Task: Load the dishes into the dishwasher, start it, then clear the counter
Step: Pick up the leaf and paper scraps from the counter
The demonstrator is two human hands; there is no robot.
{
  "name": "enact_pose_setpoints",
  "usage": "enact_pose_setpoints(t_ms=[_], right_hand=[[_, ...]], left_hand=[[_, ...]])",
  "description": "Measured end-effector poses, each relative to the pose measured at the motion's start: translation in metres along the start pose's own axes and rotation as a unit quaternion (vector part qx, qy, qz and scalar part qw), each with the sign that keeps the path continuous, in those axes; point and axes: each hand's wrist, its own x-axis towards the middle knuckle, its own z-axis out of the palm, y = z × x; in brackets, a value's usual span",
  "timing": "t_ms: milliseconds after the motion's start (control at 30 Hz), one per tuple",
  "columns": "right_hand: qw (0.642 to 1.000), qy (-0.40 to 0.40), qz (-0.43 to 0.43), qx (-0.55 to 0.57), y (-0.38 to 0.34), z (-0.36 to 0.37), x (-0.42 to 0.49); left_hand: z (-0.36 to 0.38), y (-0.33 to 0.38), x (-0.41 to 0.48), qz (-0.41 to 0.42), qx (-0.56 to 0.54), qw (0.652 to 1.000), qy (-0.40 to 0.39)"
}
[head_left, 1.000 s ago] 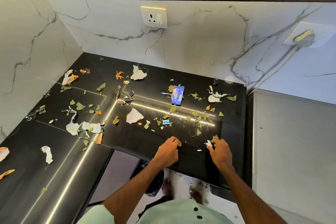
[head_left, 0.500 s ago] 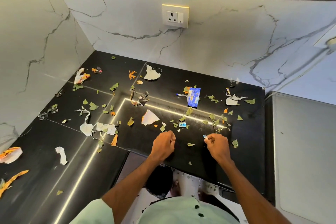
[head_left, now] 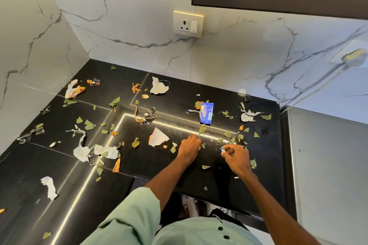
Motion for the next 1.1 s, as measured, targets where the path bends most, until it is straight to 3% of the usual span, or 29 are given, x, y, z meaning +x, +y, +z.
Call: enact_pose_setpoints(t_ms=[167, 300, 433, 533, 700, 833, 933, 1033, 1100], right_hand=[[0.999, -0.027, 0.026, 0.032, -0.003, 0.001, 0.010], [0.985, -0.062, 0.072, 0.141, -0.014, 0.007, 0.019], [0.937, -0.125, 0.127, 0.300, -0.025, 0.006, 0.026], [0.907, -0.197, 0.140, 0.345, -0.032, 0.002, 0.033], [0.848, -0.292, 0.153, 0.414, -0.050, -0.002, 0.039], [0.825, -0.327, 0.157, 0.434, -0.053, 0.001, 0.042], [0.834, -0.334, 0.127, 0.420, -0.052, 0.001, 0.043], [0.854, -0.311, 0.133, 0.396, -0.049, 0.000, 0.047], [0.870, -0.302, 0.139, 0.363, -0.047, -0.002, 0.052]], left_hand=[[-0.005, -0.002, 0.002, 0.000, 0.001, 1.000, 0.000], [-0.011, 0.001, -0.003, -0.048, -0.065, 0.996, 0.032], [-0.024, 0.015, -0.014, -0.034, -0.195, 0.971, 0.132], [-0.036, 0.031, -0.024, 0.000, -0.256, 0.954, 0.153], [-0.044, 0.040, -0.025, -0.058, -0.220, 0.957, 0.178], [-0.052, 0.036, -0.024, -0.113, -0.199, 0.954, 0.195], [-0.058, 0.030, -0.025, -0.109, -0.211, 0.955, 0.175], [-0.065, 0.018, -0.025, -0.044, -0.272, 0.957, 0.093], [-0.064, -0.001, -0.022, -0.062, -0.300, 0.950, 0.065]])
